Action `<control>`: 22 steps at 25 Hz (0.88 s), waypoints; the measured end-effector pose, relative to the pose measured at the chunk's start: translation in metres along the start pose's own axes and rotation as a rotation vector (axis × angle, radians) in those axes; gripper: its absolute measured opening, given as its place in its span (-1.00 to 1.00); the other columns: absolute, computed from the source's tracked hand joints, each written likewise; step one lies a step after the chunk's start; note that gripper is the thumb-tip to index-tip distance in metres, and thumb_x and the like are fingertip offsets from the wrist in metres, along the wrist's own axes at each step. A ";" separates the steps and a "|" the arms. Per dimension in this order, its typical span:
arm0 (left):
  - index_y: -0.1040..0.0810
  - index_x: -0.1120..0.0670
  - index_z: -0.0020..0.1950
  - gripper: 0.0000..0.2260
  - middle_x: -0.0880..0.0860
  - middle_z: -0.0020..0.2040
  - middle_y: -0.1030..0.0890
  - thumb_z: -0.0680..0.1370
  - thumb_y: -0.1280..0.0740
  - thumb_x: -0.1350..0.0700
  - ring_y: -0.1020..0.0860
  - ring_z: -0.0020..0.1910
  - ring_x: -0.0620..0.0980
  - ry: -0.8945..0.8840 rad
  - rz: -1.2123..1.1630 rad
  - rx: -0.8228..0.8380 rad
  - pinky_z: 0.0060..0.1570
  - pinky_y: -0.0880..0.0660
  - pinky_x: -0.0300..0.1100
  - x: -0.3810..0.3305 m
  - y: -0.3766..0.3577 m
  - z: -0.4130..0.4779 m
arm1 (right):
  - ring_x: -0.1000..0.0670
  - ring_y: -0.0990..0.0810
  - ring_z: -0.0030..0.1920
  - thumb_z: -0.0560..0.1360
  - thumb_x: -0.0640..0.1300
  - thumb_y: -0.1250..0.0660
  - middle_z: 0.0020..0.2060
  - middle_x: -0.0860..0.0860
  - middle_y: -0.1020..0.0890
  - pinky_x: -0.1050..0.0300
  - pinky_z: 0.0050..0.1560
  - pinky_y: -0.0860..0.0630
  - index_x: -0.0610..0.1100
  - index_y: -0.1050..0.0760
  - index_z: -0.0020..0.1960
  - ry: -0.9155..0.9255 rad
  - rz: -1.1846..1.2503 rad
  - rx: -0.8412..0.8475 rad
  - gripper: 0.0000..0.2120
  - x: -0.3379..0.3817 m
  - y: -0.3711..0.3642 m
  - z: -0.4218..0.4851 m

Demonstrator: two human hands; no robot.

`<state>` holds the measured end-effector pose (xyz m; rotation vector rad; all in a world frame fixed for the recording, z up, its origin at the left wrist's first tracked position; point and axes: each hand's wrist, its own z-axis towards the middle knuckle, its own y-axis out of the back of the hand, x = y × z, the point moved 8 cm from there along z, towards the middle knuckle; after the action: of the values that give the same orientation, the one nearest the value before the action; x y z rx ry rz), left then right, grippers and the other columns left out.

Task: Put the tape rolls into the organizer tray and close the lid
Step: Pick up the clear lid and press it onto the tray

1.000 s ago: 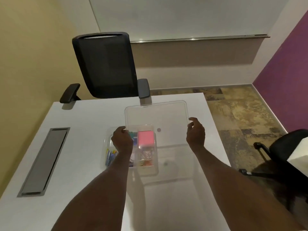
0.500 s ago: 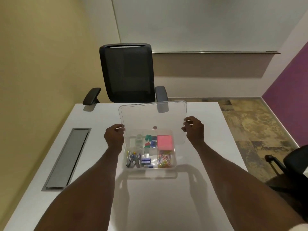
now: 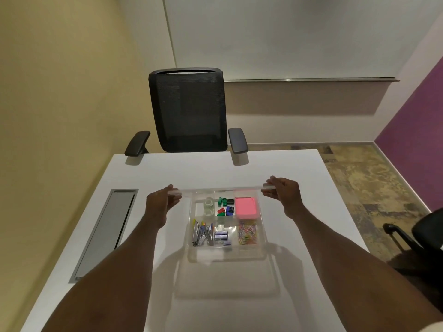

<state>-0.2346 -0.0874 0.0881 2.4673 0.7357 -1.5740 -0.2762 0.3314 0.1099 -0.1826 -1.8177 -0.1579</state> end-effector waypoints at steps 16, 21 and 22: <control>-0.69 0.38 0.10 -0.74 0.28 -0.08 -0.68 0.44 -0.56 0.35 -0.58 -0.17 0.14 0.076 0.258 -0.093 0.13 -0.63 0.08 0.073 0.015 0.012 | -0.26 -0.69 -0.15 0.44 -0.41 -0.50 -0.12 -0.38 -0.68 -0.32 0.12 -0.63 -0.44 -0.62 0.00 -0.091 -0.289 -0.065 -0.84 -0.068 0.001 -0.013; -0.74 0.29 0.04 -0.78 0.29 -0.08 -0.74 0.42 -0.59 0.29 -0.69 -0.11 0.22 -0.003 0.495 -0.217 0.16 -0.64 0.09 0.081 0.013 0.020 | -0.23 -0.72 -0.07 0.43 -0.30 -0.54 -0.13 -0.28 -0.74 -0.16 0.15 -0.64 -0.34 -0.69 -0.01 -0.130 -0.488 -0.150 -0.83 -0.083 -0.003 0.004; -0.74 0.27 0.03 -0.79 0.27 -0.07 -0.74 0.42 -0.59 0.28 -0.71 -0.05 0.23 -0.011 0.527 -0.233 0.18 -0.63 0.07 0.084 0.011 0.022 | -0.20 -0.71 0.00 0.43 -0.28 -0.55 -0.08 -0.24 -0.74 -0.09 0.18 -0.61 -0.32 -0.70 0.00 -0.134 -0.540 -0.157 -0.82 -0.088 -0.004 0.008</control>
<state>-0.2193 -0.0768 0.0026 2.2298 0.2154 -1.2268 -0.2631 0.3251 0.0230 0.1976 -1.9534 -0.6826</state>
